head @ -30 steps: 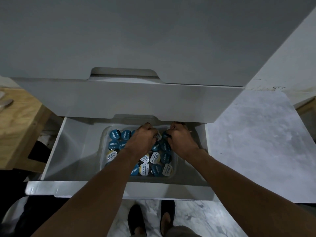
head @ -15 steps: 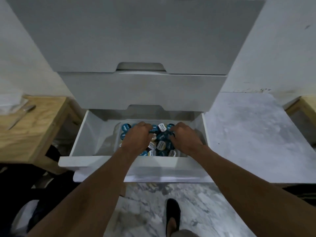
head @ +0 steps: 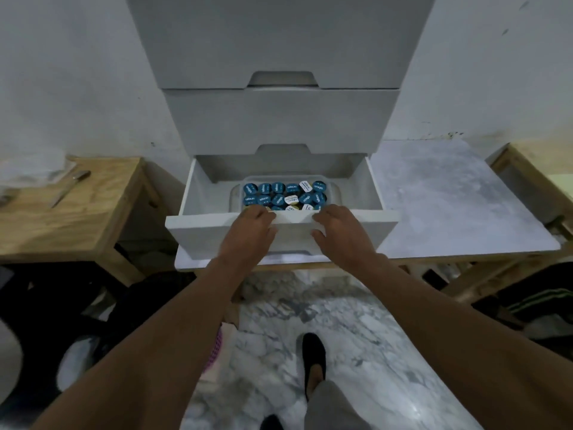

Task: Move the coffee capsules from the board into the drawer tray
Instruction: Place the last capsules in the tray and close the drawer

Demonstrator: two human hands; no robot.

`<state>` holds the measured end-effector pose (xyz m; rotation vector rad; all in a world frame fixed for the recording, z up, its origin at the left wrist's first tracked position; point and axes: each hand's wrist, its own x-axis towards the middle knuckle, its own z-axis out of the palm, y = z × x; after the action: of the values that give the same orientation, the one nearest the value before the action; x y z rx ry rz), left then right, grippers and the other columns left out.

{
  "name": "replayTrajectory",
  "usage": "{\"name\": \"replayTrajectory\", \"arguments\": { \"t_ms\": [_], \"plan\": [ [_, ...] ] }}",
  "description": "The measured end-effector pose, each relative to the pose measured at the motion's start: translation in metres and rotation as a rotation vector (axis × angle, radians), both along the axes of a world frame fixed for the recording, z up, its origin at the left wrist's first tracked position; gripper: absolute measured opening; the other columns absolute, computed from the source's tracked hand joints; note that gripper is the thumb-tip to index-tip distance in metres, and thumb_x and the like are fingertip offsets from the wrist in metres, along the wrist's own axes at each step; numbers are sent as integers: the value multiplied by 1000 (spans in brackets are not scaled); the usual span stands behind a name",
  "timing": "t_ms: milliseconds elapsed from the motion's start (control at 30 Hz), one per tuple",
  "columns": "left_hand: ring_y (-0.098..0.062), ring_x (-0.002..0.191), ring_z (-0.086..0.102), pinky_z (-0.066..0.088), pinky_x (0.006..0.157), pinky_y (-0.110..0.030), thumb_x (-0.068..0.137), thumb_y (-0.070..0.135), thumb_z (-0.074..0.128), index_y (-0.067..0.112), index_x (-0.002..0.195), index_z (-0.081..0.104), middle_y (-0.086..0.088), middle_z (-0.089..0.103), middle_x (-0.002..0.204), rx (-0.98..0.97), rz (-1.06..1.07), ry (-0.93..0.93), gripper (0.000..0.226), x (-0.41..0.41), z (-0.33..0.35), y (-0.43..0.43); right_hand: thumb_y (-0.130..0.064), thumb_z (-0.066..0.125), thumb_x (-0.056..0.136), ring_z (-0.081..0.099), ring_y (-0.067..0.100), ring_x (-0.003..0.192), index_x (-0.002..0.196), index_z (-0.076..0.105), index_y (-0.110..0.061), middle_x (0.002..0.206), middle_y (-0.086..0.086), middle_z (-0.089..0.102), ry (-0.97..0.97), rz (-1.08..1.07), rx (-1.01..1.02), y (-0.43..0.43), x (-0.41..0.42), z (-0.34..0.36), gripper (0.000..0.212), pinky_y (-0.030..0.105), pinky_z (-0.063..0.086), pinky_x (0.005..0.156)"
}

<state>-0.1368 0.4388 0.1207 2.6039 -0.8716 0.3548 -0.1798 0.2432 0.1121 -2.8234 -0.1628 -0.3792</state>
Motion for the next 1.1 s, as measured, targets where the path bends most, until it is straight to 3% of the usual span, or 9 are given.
{"name": "replayTrajectory", "arguments": {
  "t_ms": [67, 200, 533, 800, 967, 1100],
  "plan": [
    [-30, 84, 59, 57, 67, -38, 67, -3, 75, -6, 90, 70, -20, 66, 89, -6, -46, -122, 24, -4, -8, 10, -8, 67, 79, 57, 40, 97, 106, 65, 4, 104, 23, 64, -66, 25, -38, 2, -8, -8, 29, 43, 47, 89],
    [-38, 90, 60, 53, 77, -45, 78, 0, 68, -2, 106, 65, -20, 65, 100, 19, 14, -119, 28, -3, -18, 22, -3, 68, 78, 58, 39, 93, 108, 64, 4, 104, 22, 65, -155, 10, -79, 2, -8, -18, 31, 43, 50, 83],
    [-31, 91, 62, 54, 73, -37, 81, 12, 69, 5, 103, 69, -14, 68, 99, 13, 115, -222, 23, 8, -41, 30, -6, 69, 81, 61, 34, 85, 94, 69, 1, 94, 17, 68, -383, 6, -73, -4, 4, -41, 15, 38, 53, 74],
    [-29, 80, 64, 54, 63, -35, 78, 11, 72, 6, 93, 72, -12, 70, 90, -30, 131, -256, 16, 34, -32, 23, -5, 73, 78, 63, 31, 83, 88, 71, -1, 92, 15, 69, -404, 3, -96, -16, 33, -37, 11, 37, 55, 70],
    [-32, 83, 65, 55, 69, -38, 77, 11, 73, 4, 94, 72, -15, 70, 91, -31, 152, -250, 19, 63, -31, 10, -10, 76, 77, 65, 32, 87, 90, 72, 0, 96, 18, 70, -367, -31, -106, -29, 63, -32, 17, 38, 56, 77],
    [-34, 84, 65, 55, 72, -41, 77, 11, 73, 3, 96, 70, -17, 69, 94, -38, 190, -236, 21, 90, -33, 2, -9, 75, 78, 64, 31, 83, 88, 70, -1, 93, 16, 69, -391, -49, -77, -34, 94, -34, 13, 38, 56, 73]
  ]
}}
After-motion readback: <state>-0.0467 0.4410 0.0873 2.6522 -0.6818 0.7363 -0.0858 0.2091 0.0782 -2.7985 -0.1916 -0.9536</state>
